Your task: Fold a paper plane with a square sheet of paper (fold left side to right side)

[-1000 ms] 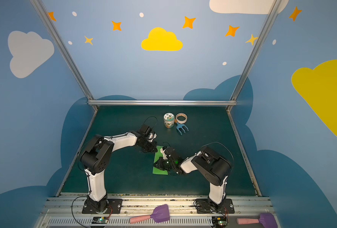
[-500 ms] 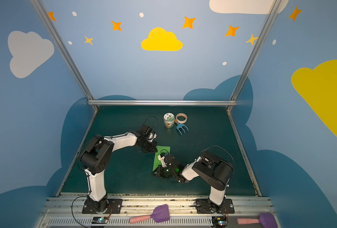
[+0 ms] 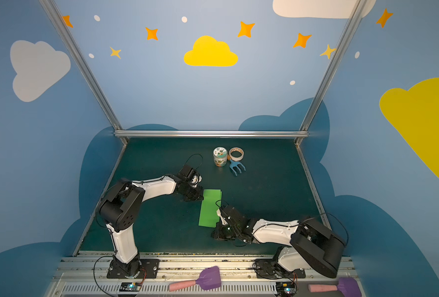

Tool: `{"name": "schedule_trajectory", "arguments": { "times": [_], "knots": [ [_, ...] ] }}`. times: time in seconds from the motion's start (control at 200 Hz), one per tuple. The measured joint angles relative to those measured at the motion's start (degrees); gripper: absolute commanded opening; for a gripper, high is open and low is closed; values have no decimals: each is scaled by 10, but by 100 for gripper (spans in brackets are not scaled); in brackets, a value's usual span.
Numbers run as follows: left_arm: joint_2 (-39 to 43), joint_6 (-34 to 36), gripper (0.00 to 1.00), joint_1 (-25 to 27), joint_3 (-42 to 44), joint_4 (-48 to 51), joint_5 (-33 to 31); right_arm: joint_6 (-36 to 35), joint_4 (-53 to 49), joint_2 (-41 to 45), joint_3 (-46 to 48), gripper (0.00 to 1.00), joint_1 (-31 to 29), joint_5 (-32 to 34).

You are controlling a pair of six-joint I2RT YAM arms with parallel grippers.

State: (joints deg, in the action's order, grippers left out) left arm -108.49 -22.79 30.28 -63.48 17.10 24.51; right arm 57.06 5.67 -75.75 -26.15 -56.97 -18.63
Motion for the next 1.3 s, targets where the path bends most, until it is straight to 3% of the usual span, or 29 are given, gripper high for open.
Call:
{"name": "schedule_trajectory", "arguments": {
  "times": [0.185,0.576,1.301],
  "knots": [
    [3,-6,4,1,4,-2,-4,-19,-49,0,-75,0,38,22],
    [3,-6,4,2,2,0,-5,-16,30,-191,-166,0,51,0],
    [11,-17,3,22,-9,-2,16,19,163,-233,-104,0,58,-14]
  ]
}}
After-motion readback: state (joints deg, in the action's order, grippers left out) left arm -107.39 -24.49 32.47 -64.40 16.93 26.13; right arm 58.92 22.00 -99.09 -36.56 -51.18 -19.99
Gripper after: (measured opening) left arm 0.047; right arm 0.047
